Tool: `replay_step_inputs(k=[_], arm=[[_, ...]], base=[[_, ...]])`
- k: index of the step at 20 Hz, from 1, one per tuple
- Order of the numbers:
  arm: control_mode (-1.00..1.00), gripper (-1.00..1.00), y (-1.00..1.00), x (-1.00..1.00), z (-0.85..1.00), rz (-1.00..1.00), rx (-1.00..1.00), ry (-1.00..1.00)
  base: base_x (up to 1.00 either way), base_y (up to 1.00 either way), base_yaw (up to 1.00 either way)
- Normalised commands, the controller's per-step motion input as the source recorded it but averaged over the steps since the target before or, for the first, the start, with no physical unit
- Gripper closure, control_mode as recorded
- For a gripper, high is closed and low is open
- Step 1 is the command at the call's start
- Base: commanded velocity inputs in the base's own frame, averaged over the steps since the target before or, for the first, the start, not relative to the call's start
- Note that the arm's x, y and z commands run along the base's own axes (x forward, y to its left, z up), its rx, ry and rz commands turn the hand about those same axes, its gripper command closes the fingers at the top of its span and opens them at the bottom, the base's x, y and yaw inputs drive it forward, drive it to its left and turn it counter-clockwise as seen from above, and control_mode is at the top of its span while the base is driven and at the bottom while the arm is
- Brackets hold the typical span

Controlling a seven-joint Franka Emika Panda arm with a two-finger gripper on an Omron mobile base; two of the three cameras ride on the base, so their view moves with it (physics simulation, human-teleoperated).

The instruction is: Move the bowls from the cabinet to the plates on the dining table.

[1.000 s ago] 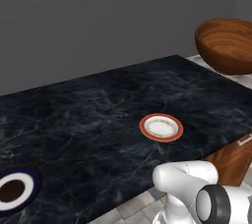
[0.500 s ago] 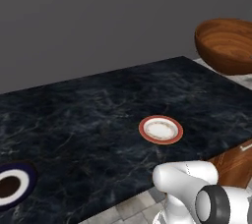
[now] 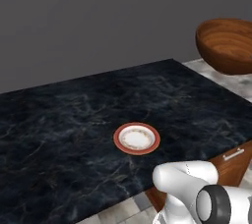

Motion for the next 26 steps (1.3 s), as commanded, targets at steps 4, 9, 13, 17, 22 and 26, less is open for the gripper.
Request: replay_step_inputs(k=[4, 9, 13, 17, 22, 26], arm=[[1.00, 1.00, 0.00, 0.00, 0.00, 0.00, 0.00, 0.00], [1.00, 1.00, 0.00, 0.00, 0.00, 0.00, 0.00, 0.00], [1.00, 1.00, 0.00, 0.00, 0.00, 0.00, 0.00, 0.00], [1.00, 1.00, 0.00, 0.00, 0.00, 0.00, 0.00, 0.00], [-1.00, 1.00, -0.08, 0.21, -0.18, 0.13, 0.01, -0.01], [-1.00, 1.00, 0.03, 0.15, -0.39, 0.16, 0.03, 0.03]], base=[[0.48, -0.15, 0.11], [0.53, -0.12, 0.10], [0.49, -0.09, 0.11], [0.43, -0.13, 0.13], [0.00, 0.00, 0.00], [0.00, 0.00, 0.00]])
